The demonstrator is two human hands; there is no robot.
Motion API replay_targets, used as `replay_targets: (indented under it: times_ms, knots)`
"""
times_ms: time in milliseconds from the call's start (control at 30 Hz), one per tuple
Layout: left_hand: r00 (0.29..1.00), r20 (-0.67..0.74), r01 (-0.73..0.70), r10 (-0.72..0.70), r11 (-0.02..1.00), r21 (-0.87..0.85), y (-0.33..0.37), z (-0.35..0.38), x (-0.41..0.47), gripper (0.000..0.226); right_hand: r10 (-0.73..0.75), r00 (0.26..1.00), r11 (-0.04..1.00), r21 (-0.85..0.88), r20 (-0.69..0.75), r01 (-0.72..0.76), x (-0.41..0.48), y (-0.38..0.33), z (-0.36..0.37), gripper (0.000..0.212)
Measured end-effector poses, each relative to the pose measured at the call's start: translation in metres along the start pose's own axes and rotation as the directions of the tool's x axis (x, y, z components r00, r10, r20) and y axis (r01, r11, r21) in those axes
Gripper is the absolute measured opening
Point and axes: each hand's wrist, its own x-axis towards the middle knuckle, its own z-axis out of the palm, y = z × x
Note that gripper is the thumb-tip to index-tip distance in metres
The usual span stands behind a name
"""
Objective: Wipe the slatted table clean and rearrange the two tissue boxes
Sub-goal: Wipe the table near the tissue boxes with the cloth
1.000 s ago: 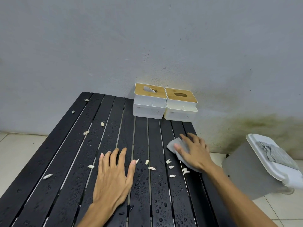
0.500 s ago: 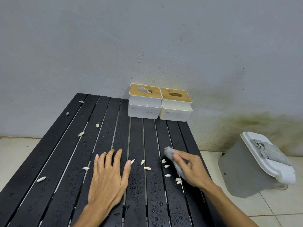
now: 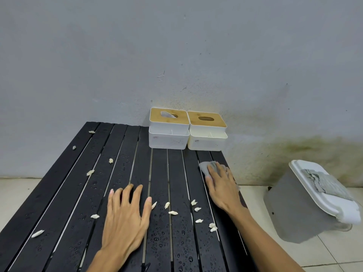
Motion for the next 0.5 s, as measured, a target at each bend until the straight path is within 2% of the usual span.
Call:
replay_targets:
  times_ms: [167, 300, 400, 500]
  knots:
    - [1.0, -0.005, -0.012, 0.012, 1.0, 0.018, -0.001, 0.003, -0.001, 0.063, -0.029, 0.999, 0.995, 0.101, 0.033, 0.026, 0.033, -0.02, 0.003, 0.048]
    - [1.0, -0.025, 0.001, -0.002, 1.0, -0.029, -0.002, 0.002, -0.002, 0.064, -0.076, 0.996, 0.991, 0.115, 0.051, 0.07, 0.029, -0.02, 0.006, 0.053]
    - [0.998, -0.059, -0.014, 0.01, 0.998, -0.068, 0.003, -0.006, 0.009, 0.062, -0.137, 0.991, 0.986, 0.099, 0.01, 0.135, 0.004, -0.008, 0.005, 0.056]
    - [0.993, -0.075, -0.096, 0.09, 0.992, -0.08, 0.012, -0.005, 0.033, 0.059, -0.066, 0.997, 0.991, 0.116, 0.032, 0.062, -0.005, -0.008, -0.001, 0.051]
